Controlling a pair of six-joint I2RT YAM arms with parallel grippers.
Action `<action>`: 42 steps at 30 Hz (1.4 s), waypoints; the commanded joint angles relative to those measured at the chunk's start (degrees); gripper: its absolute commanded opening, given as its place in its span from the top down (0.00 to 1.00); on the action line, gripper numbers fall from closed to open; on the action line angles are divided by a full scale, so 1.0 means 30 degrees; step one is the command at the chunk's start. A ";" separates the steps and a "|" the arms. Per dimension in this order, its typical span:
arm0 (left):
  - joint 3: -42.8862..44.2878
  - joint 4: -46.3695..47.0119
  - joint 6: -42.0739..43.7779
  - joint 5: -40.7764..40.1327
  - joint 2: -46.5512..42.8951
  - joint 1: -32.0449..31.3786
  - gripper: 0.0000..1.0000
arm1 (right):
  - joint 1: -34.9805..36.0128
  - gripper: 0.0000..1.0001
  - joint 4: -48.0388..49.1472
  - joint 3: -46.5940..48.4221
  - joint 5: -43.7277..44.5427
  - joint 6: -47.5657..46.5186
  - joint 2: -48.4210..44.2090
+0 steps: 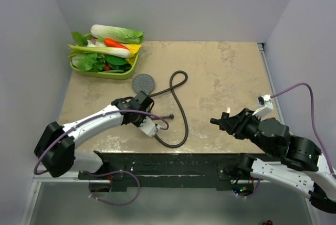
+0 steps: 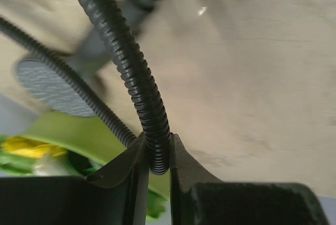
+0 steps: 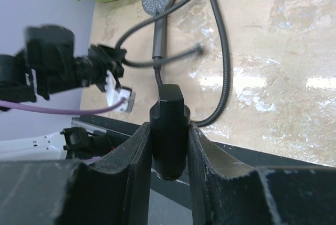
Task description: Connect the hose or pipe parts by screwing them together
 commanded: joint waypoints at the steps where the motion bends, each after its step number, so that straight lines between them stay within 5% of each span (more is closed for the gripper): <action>1: -0.3017 -0.1076 -0.1460 0.0140 -0.1737 0.0819 1.00 | 0.0235 1.00 0.1040 0.0960 0.0463 -0.0129 0.0193; 8: -0.6127 0.1058 -0.1925 0.0490 -0.2972 0.1408 0.61 | 0.0264 1.00 0.1479 0.0931 0.0199 -0.0217 0.0867; 12: -0.5195 0.0947 -0.3186 0.1223 -0.2035 0.1378 0.50 | 0.0235 1.00 0.1684 0.0669 0.0082 -0.0013 0.0722; 14: -0.4666 0.0568 -0.4065 0.1807 -0.1595 0.1379 0.05 | 0.0235 1.00 0.1801 0.0522 0.0052 0.0017 0.0692; 15: -0.4257 0.0391 -0.4387 0.2101 -0.1507 0.1379 0.01 | 0.0235 1.00 0.1802 0.0463 0.0023 0.0105 0.0663; 26: 0.0345 -0.4179 -0.7054 0.8486 -0.1681 -0.0140 0.01 | 0.0235 1.00 0.1187 0.0433 0.0404 0.0281 0.0604; 30: 0.0610 -0.4006 -0.8489 0.9835 -0.1478 -0.3213 0.01 | 0.0235 1.00 0.1303 0.0346 0.0375 0.0311 0.0721; 38: 0.0613 -0.2137 -0.9752 1.1713 0.1277 -0.3777 0.01 | 0.0235 1.00 0.1392 0.0111 0.0374 0.0457 0.0780; 41: 0.0697 -0.1633 -0.9839 1.2179 0.1744 -0.3924 0.10 | 0.0235 1.00 0.1130 0.0052 0.0462 0.0603 0.0546; 42: 0.0814 -0.1690 -0.9897 1.2356 0.2007 -0.3982 0.21 | 0.0264 1.00 0.1128 0.0023 0.0520 0.0633 0.0400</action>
